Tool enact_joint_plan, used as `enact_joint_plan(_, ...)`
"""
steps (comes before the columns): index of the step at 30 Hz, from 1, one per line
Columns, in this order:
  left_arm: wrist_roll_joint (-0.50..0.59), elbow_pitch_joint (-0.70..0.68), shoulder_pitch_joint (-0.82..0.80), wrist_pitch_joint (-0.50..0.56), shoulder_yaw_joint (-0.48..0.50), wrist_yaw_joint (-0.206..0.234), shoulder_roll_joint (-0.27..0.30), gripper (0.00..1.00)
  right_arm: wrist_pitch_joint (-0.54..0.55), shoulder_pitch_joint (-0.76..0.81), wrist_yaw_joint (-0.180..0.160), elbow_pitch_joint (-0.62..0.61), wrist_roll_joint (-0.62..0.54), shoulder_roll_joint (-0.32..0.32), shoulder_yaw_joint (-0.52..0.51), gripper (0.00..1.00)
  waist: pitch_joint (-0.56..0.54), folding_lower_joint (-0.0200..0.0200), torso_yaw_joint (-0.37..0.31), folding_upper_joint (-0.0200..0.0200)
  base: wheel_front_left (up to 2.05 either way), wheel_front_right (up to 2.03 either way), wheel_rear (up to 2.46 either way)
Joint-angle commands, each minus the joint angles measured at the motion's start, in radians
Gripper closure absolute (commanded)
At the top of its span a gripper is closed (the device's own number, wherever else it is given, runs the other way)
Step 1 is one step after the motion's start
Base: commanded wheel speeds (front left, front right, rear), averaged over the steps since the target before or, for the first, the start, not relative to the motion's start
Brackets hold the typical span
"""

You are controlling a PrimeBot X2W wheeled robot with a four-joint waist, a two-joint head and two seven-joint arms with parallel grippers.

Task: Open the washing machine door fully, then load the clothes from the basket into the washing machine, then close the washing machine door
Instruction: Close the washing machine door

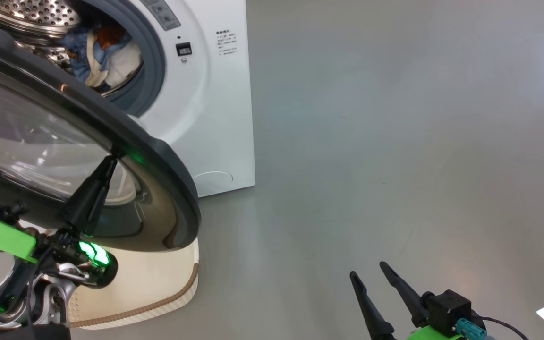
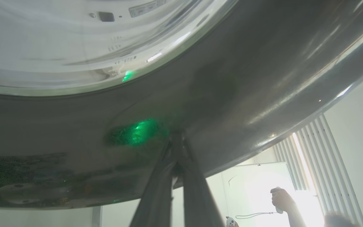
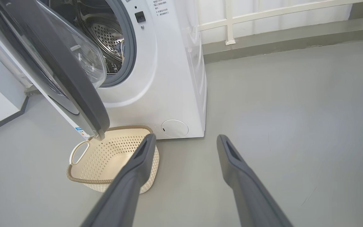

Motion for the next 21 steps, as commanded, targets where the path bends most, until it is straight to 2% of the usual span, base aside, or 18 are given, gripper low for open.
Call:
enact_joint_plan(1, 0.01, -0.02, -0.032, -0.004, 0.029, -0.007, 0.02, 1.0, -0.005, -0.024, 0.006, -0.024, 0.011, 0.001, 0.015, 0.0, -0.007, 0.0, 0.008, -0.0001, 0.0, 0.0, 0.0)
enact_joint_plan(9, 0.025, -0.042, 0.009, -0.055, 0.042, -0.007, 0.02, 1.0, -0.005, -0.021, 0.006, -0.018, 0.021, 0.001, 0.001, 0.0, -0.046, 0.0, 0.041, -0.0001, 0.0, 0.0, 0.0)
enact_joint_plan(21, 0.069, -0.109, 0.14, -0.225, 0.058, -0.007, 0.02, 1.0, -0.005, -0.002, 0.006, -0.007, 0.029, 0.001, -0.014, 0.0, -0.116, 0.0, 0.091, -0.0001, 0.0, 0.0, 0.0)
